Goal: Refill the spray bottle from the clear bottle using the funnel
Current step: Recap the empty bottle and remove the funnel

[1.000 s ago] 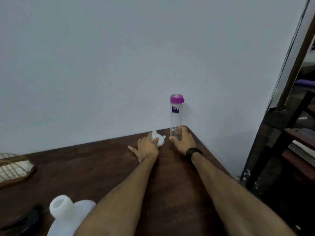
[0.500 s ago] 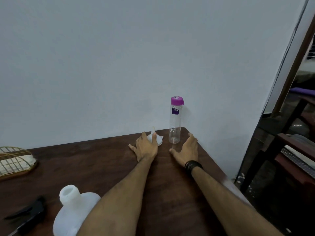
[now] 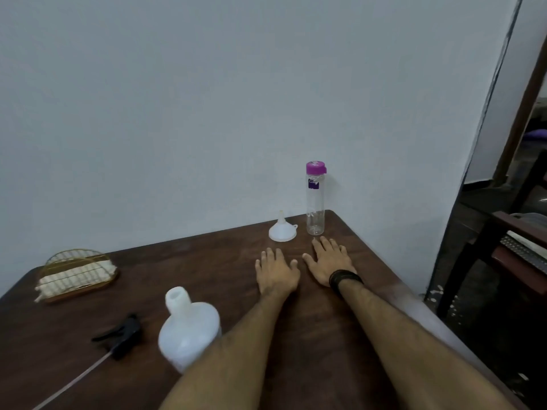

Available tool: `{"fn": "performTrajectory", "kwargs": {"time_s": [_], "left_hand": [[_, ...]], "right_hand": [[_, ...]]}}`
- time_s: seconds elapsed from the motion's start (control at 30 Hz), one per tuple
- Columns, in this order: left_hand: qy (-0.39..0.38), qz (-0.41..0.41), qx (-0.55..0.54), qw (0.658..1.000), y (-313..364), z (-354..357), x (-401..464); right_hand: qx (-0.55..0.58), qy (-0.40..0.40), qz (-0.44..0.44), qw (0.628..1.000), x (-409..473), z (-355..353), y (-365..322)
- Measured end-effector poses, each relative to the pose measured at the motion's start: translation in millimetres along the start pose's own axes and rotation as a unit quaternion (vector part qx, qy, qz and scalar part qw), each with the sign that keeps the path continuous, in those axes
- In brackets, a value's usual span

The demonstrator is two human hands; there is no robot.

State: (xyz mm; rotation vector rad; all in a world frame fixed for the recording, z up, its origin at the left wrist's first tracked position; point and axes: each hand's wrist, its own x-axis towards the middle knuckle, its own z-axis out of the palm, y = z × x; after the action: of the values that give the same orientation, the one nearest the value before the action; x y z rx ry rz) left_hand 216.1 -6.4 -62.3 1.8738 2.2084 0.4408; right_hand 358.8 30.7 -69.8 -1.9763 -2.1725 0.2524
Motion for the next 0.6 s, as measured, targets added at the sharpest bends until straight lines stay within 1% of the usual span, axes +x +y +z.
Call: {"fn": "performTrajectory", "kwargs": {"time_s": [0.1,0.23,0.3,0.37,0.5,0.57,0.6], "left_hand": [[-0.023,0.028,0.012,0.999,-2,-4,-37],[-0.008,0.080,0.032,0.996,-14,-7,-87],[0.006,0.103,0.025,0.994,-21,-8,-105],[0.010,0.127,0.010,0.992,-30,-12,-119],[0.003,0.180,0.006,0.984,-47,-29,-145],[0.041,0.208,0.026,0.977,-58,-42,-160],[0.066,0.235,0.037,0.969,-61,-48,-166]], "right_hand": [[-0.015,-0.006,0.017,1.000,-6,-4,-3],[-0.048,-0.006,0.038,0.998,-29,-5,-27],[-0.035,-0.019,0.036,0.999,-42,-3,-40],[-0.019,-0.027,0.016,0.999,-56,1,-50],[0.009,0.000,-0.032,0.999,-82,0,-67],[0.056,0.018,-0.046,0.997,-96,-3,-79],[0.084,0.027,-0.047,0.995,-100,-4,-83]]}}
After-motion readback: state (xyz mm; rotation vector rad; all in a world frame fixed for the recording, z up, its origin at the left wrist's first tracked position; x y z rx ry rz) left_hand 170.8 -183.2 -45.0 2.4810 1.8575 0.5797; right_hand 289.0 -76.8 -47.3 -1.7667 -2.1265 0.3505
